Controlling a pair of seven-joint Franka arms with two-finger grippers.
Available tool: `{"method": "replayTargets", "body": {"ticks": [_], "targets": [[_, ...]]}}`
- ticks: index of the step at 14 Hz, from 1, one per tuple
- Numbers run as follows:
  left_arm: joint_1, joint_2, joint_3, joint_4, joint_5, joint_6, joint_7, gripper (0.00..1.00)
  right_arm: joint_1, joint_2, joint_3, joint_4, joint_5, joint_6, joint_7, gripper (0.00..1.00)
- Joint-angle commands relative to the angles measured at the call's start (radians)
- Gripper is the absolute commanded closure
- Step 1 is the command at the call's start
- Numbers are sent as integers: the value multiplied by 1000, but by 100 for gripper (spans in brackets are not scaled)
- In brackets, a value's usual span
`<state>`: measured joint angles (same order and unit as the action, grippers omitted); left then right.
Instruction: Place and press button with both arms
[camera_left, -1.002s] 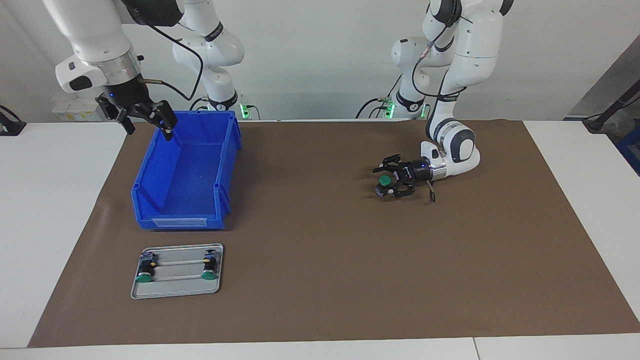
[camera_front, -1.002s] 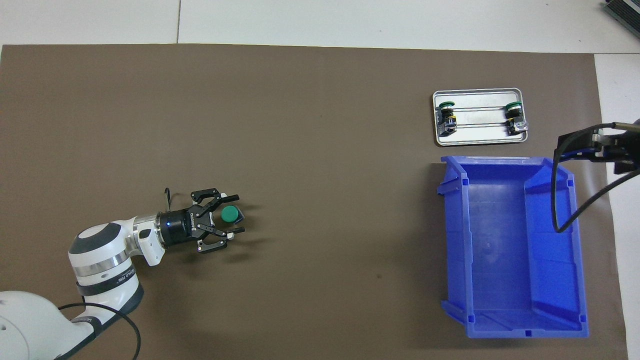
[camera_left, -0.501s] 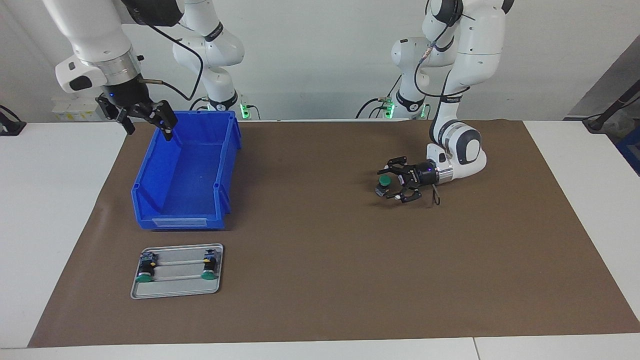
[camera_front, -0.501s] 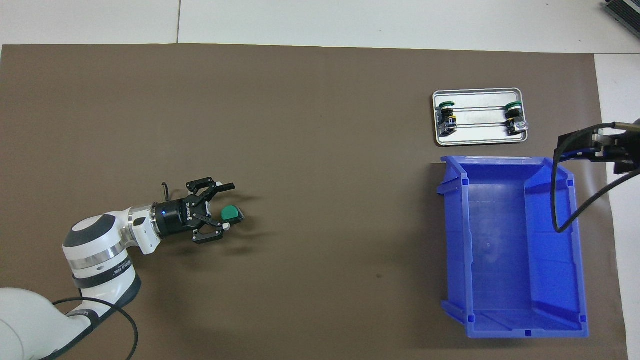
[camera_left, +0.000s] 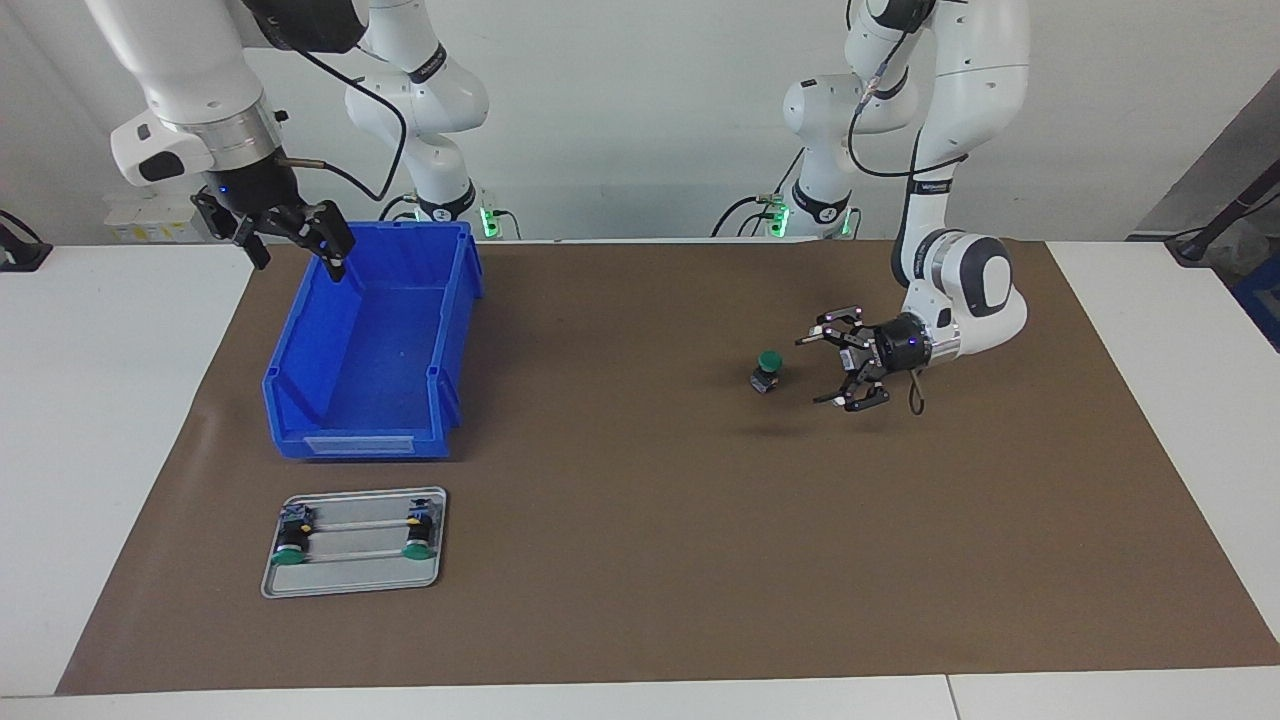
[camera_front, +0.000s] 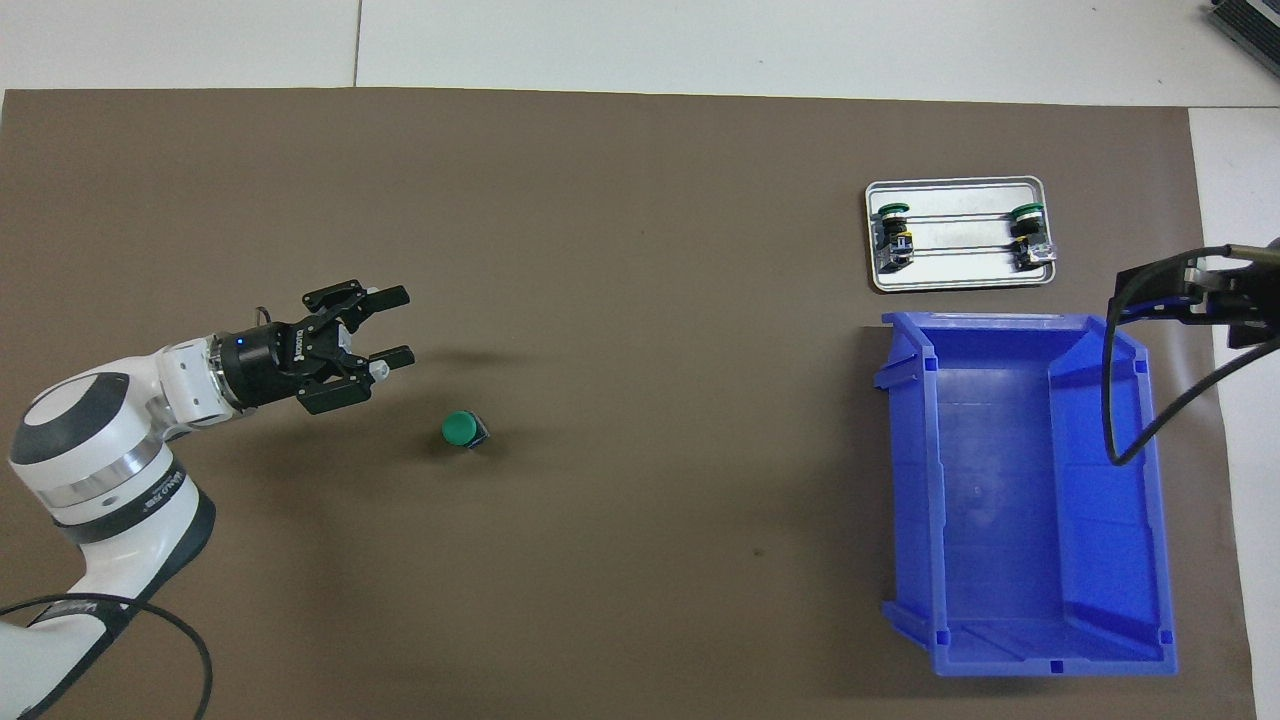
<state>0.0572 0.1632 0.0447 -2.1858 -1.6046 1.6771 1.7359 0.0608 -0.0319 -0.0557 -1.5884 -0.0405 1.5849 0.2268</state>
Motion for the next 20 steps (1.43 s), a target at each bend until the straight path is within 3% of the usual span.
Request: {"method": "replayTargets", "body": {"ticks": [1, 5, 8, 10, 11, 12, 15, 16, 20], "targets": [[-6, -47, -6, 185, 202, 50, -424, 10, -12, -26, 11, -30, 17, 17, -14, 0], [-62, -36, -35, 476, 665, 50, -1003, 10, -12, -26, 11, -30, 17, 17, -14, 0], [-221, -45, -35, 575, 1124, 58, -1388, 16, -12, -26, 11, -30, 17, 17, -14, 0], [-345, -47, -37, 572, 1369, 107, -1621, 17, -12, -26, 10, -30, 17, 17, -14, 0], [-371, -56, -37, 543, 1411, 130, -1707, 22, -12, -26, 11, -30, 17, 17, -12, 0], [-390, -82, -37, 497, 1413, 131, -1751, 33, -12, -26, 11, -30, 17, 17, -14, 0], [-439, -177, -37, 281, 1437, 168, -1792, 86, -12, -26, 11, -30, 17, 17, -14, 0], [-448, -203, -37, 211, 1437, 223, -1811, 98, -12, -26, 11, -30, 17, 17, -14, 0], [-474, -221, -37, 75, 1437, 372, -1819, 100, -12, -26, 11, -30, 17, 17, -12, 0]]}}
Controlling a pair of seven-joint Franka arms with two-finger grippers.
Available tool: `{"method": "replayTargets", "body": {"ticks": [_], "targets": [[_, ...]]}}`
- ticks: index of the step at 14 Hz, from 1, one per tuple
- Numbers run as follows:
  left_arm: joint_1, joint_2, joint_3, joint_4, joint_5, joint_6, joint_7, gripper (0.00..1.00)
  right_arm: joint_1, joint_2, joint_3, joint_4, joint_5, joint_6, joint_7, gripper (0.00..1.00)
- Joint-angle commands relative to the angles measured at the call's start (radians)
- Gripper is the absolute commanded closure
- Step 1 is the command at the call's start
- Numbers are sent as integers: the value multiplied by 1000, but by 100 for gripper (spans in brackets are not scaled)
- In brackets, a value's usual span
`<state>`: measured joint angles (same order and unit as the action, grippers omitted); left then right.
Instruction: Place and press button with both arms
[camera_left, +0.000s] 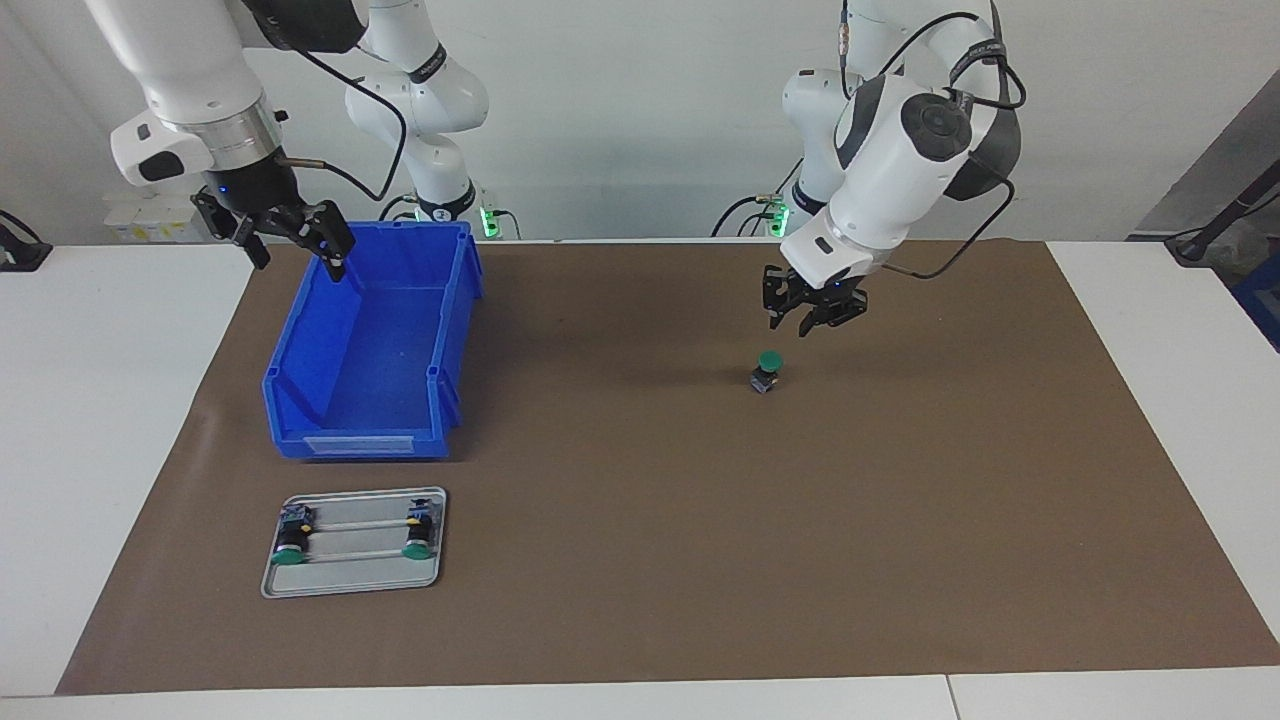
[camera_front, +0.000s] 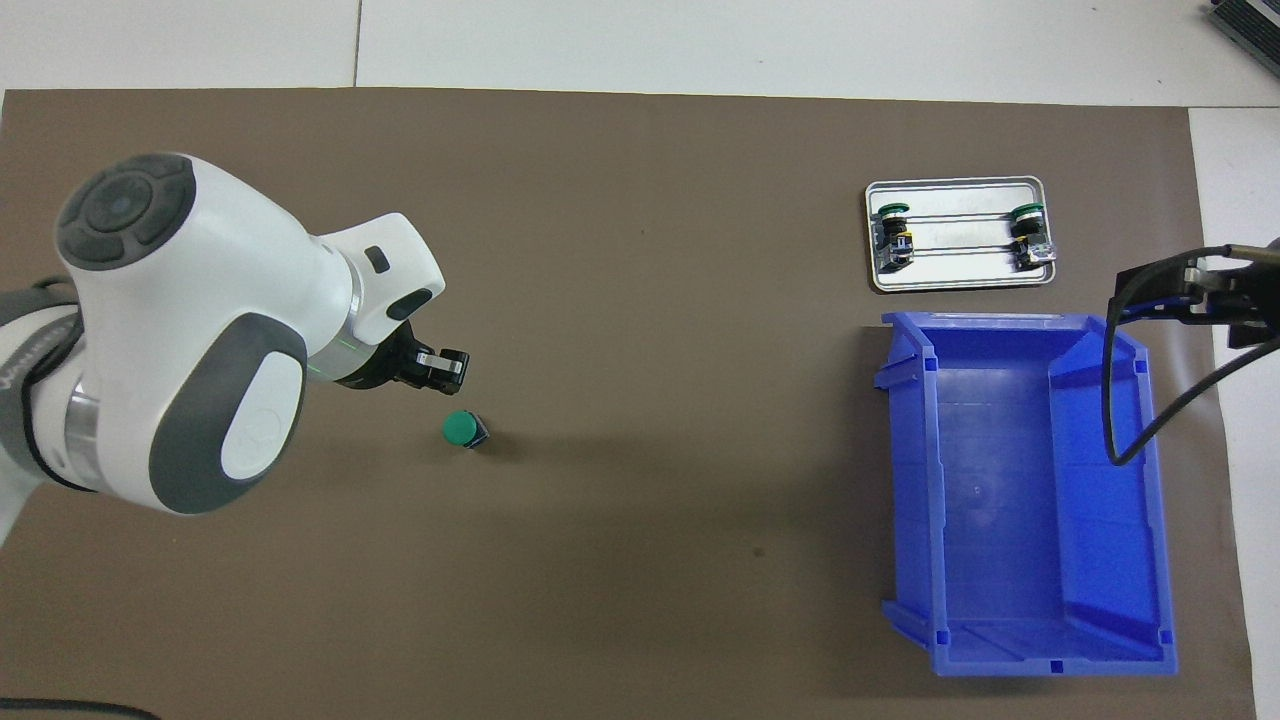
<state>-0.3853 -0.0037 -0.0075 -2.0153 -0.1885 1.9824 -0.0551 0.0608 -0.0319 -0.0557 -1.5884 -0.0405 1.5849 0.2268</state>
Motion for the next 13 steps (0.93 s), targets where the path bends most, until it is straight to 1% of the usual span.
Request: {"method": "replayTargets", "body": {"ticks": [1, 4, 5, 8, 10, 13], "targets": [[-33, -52, 14, -115, 21, 99, -28, 100, -12, -26, 11, -30, 17, 17, -14, 0], [-41, -56, 14, -201, 21, 201, -26, 100, -12, -26, 11, -30, 17, 17, -14, 0], [-43, -56, 14, -210, 21, 226, -26, 100, -12, -26, 10, -30, 17, 17, -12, 0], [-44, -56, 12, -240, 21, 245, -25, 100, -12, -26, 11, -30, 17, 17, -14, 0], [-46, -56, 12, -273, 21, 291, -26, 100, -10, -26, 11, -30, 17, 15, -15, 0], [-63, -62, 12, -310, 21, 328, -26, 100, 2, -26, 17, -32, 17, 24, -20, 0]]}}
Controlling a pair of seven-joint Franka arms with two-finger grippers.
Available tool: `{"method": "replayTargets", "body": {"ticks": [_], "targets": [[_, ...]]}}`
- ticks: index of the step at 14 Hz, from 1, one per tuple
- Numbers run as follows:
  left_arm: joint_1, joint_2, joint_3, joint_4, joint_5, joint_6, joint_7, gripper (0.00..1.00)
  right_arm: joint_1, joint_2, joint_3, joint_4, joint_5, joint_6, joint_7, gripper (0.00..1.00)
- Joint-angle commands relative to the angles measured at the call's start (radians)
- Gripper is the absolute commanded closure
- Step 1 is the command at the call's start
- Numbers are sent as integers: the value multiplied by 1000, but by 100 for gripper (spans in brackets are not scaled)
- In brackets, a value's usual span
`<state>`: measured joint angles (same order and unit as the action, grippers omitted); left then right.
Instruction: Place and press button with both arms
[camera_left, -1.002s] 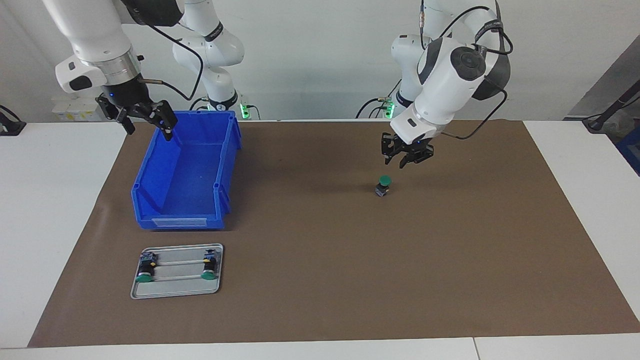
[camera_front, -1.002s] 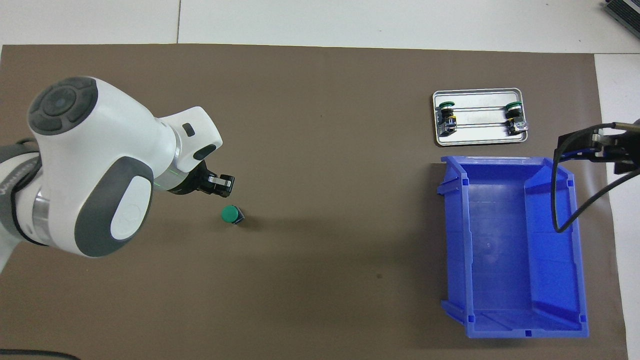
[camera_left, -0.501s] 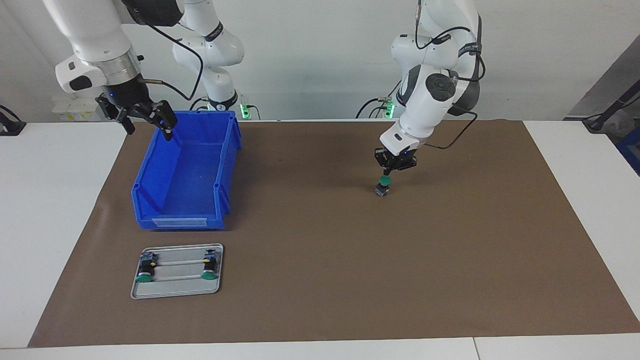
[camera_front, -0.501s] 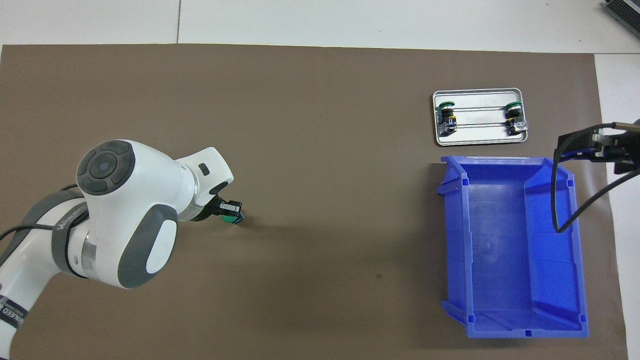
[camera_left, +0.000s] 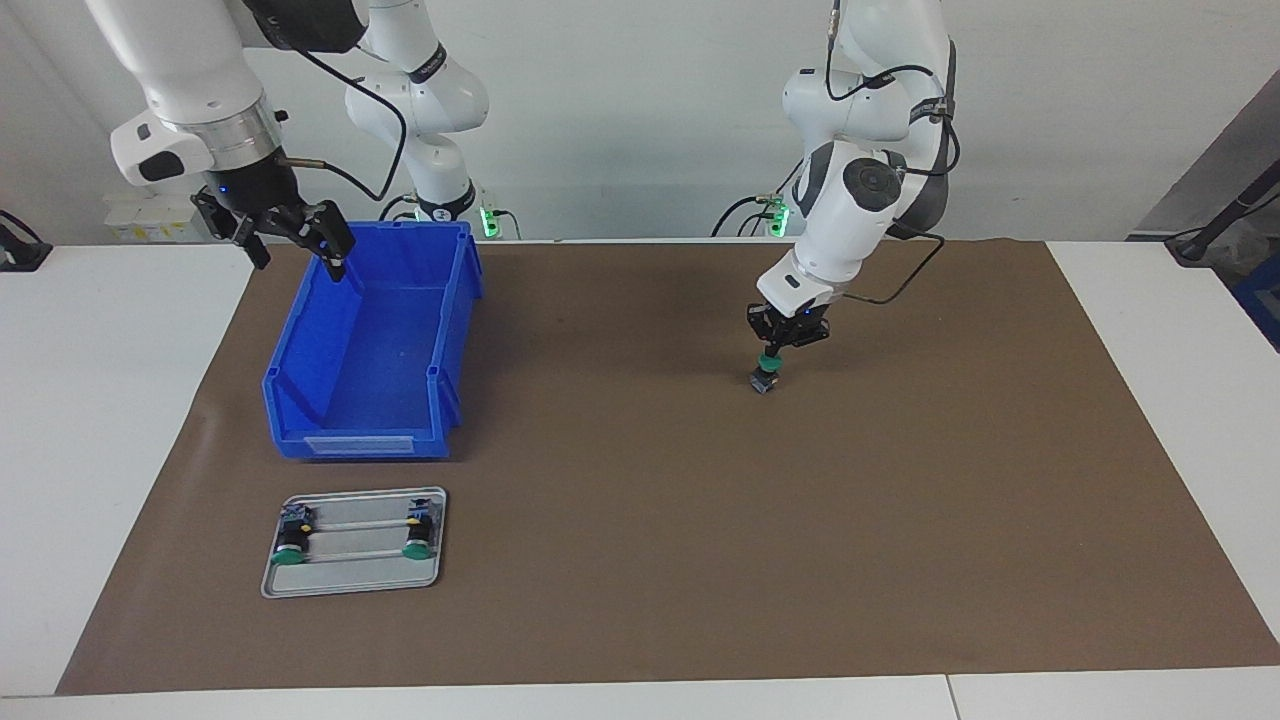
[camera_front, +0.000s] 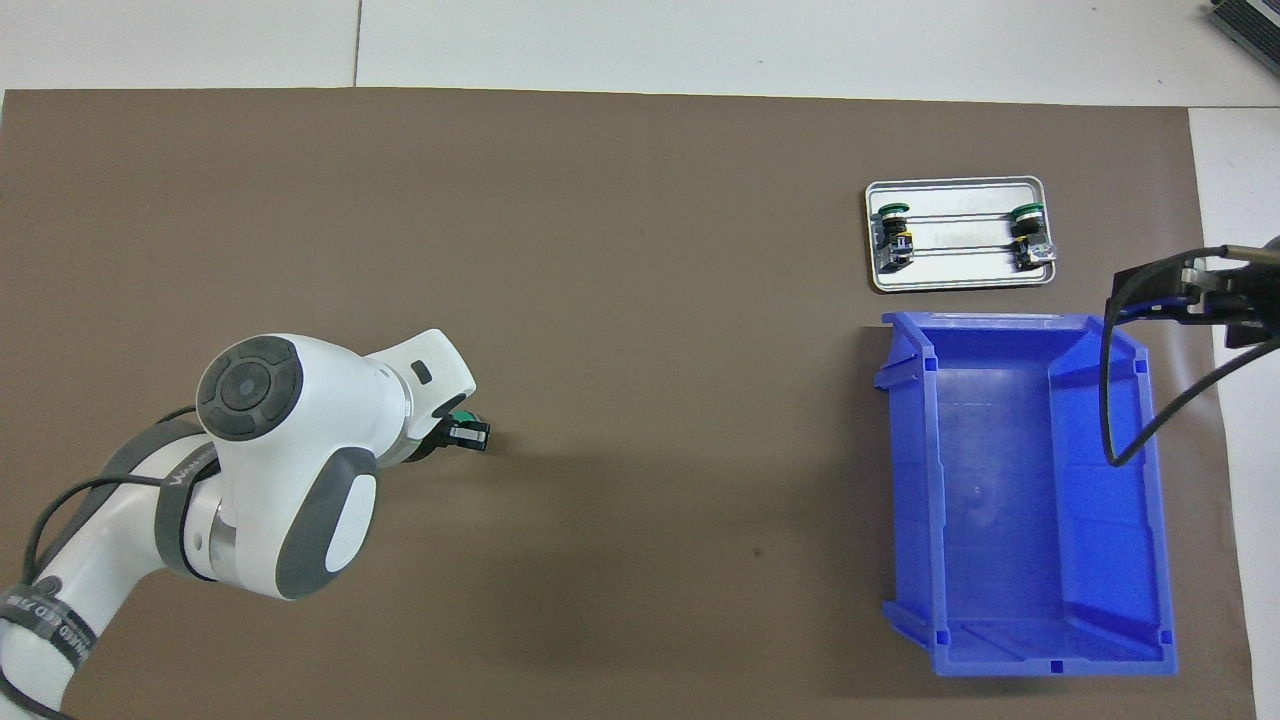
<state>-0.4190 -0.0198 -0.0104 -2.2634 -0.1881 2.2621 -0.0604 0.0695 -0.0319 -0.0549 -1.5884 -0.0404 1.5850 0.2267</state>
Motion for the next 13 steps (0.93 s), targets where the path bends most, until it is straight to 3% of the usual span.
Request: {"method": "replayTargets", "body": {"ticks": [1, 6, 8, 10, 13], "targets": [[-29, -46, 15, -74, 21, 62, -21, 100, -7, -26, 17, -32, 19, 27, -21, 0], [-41, -26, 13, -156, 21, 197, -21, 100, -7, -28, 18, -35, 19, 27, -21, 0], [-40, -23, 15, -148, 21, 194, -18, 100, -7, -28, 18, -35, 21, 27, -21, 0], [-29, 1, 15, -90, 21, 165, -15, 100, -7, -28, 17, -36, 37, 27, -21, 0], [-6, 35, 27, 98, 21, -75, -15, 100, -5, -28, 17, -36, 65, 27, -20, 0]]}}
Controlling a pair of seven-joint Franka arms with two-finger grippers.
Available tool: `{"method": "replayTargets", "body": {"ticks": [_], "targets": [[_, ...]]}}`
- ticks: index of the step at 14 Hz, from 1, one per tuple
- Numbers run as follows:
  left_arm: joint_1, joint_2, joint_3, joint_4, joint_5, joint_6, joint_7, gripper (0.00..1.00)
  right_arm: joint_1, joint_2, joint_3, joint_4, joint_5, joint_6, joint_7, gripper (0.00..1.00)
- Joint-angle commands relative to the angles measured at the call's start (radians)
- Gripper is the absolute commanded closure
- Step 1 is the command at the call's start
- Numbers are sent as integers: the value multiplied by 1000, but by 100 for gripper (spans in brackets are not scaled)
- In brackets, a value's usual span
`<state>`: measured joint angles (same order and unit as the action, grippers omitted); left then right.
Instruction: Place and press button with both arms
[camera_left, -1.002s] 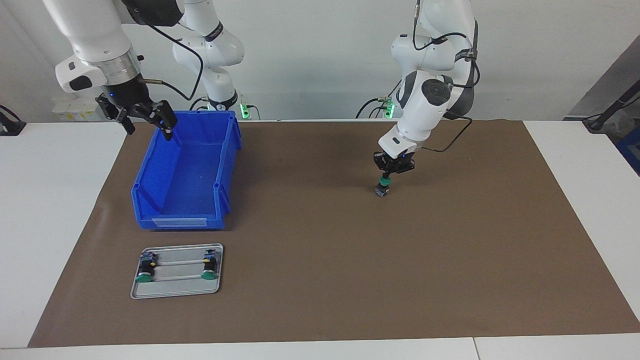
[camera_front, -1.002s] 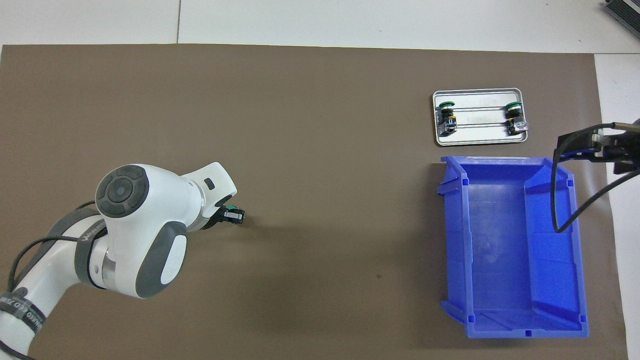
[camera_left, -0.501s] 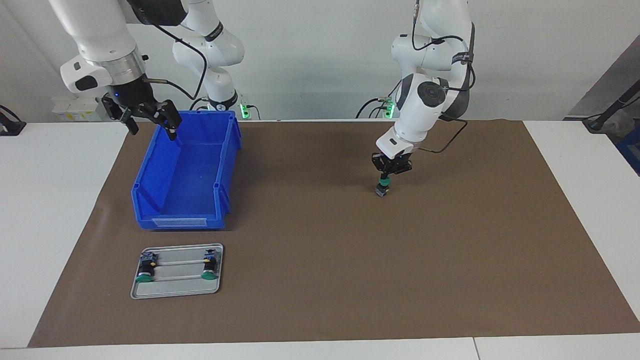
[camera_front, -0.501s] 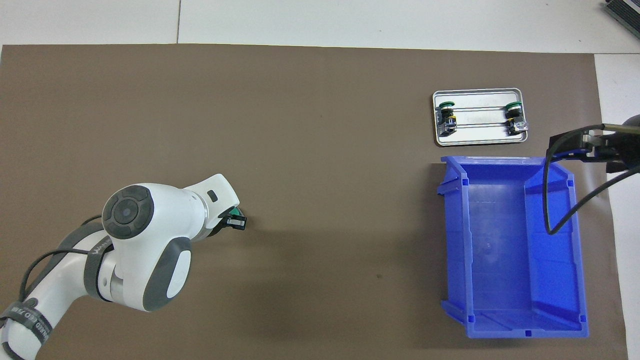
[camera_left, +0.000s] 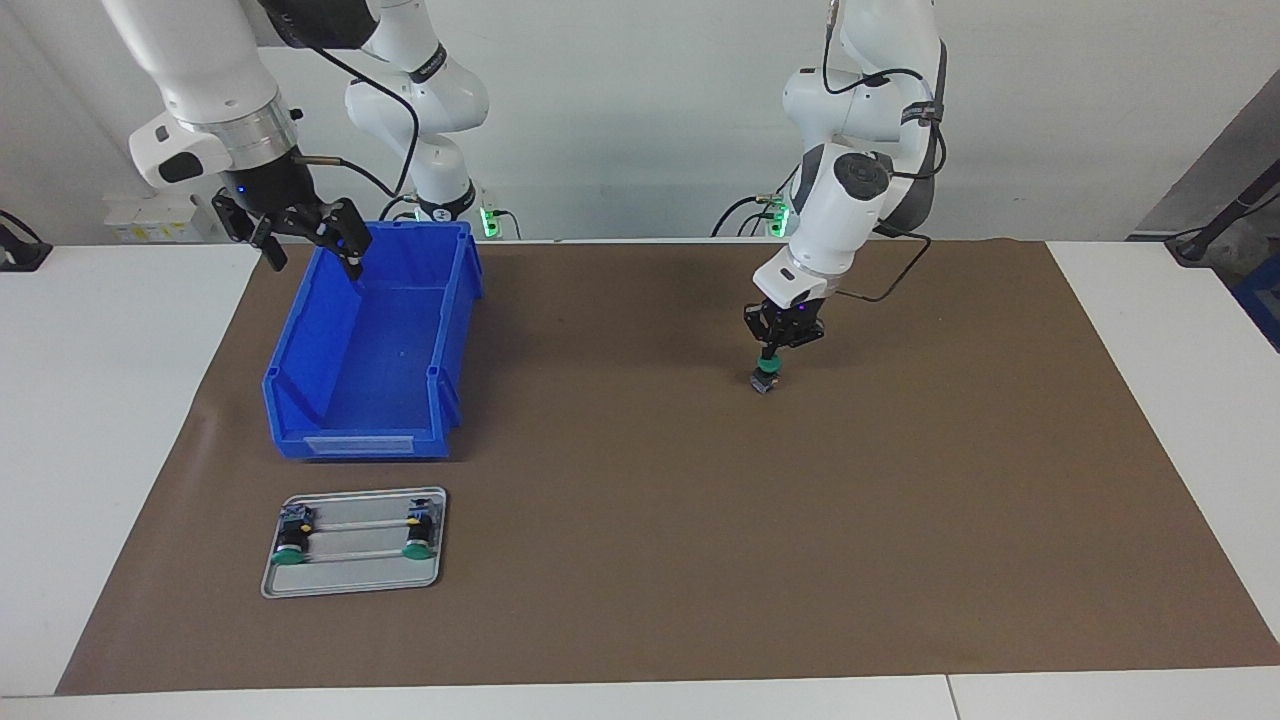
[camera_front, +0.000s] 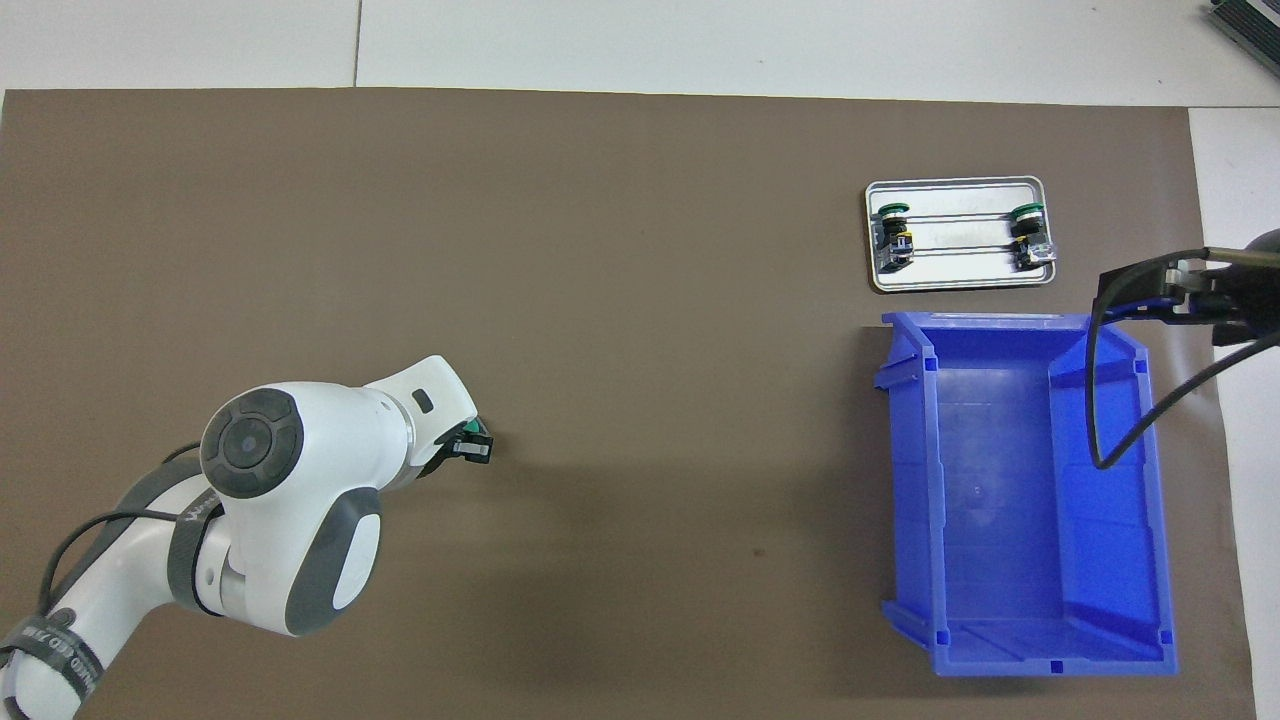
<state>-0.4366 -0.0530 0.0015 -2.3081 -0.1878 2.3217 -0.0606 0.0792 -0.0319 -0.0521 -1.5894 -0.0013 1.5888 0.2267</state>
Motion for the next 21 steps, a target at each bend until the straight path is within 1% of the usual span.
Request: {"method": "replayTargets", "body": {"ticks": [1, 3, 4, 5, 6, 7, 8, 9, 11, 12, 13, 15, 16, 18, 19, 20, 21], "targets": [[47, 82, 14, 220, 21, -218, -13, 100, -13, -28, 15, -35, 26, 23, -18, 0], [93, 128, 15, 385, 24, -396, -11, 100, -3, -28, 15, -34, 26, 26, -1, 0], [134, 156, 14, 463, 48, -485, -8, 100, 7, -26, 15, -34, 26, 36, 29, 0], [156, 171, 12, 527, 109, -563, 7, 100, 22, -23, 15, -34, 26, 46, 84, 0], [168, 179, 14, 570, 169, -612, 54, 100, 42, -17, 15, -32, 26, 60, 138, 0], [183, 177, 15, 588, 213, -633, 108, 100, 66, -13, 15, -32, 26, 71, 179, 0], [217, 174, 15, 601, 229, -643, 139, 99, 104, -5, 15, -34, 27, 97, 244, 0], [255, 171, 14, 613, 229, -654, 148, 99, 141, 7, 15, -34, 29, 121, 325, 0], [308, 171, 15, 644, 228, -679, 192, 99, 192, 26, 15, -61, 59, 215, 455, 0], [335, 171, 15, 665, 226, -691, 202, 96, 209, 58, 15, -60, 72, 249, 488, 0], [355, 170, 15, 686, 217, -702, 202, 95, 258, 97, 17, -43, 73, 288, 544, 0], [361, 173, 15, 720, 197, -713, 200, 91, 391, 220, 17, -15, 70, 434, 707, 0], [361, 171, 17, 728, 186, -725, 200, 91, 448, 272, 17, 14, 70, 468, 802, 0], [363, 165, 23, 728, 157, -757, 200, 90, 519, 354, 21, 16, 73, 574, 909, 0], [364, 162, 23, 728, 159, -742, 200, 83, 560, 389, 23, 22, 78, 614, 969, 0], [363, 160, 34, 727, 162, -722, 203, 73, 579, 417, 23, 23, 89, 661, 1040, 0], [361, 157, 35, 717, 163, -687, 202, 58, 596, 431, 29, 19, 107, 722, 1080, 0]]}}
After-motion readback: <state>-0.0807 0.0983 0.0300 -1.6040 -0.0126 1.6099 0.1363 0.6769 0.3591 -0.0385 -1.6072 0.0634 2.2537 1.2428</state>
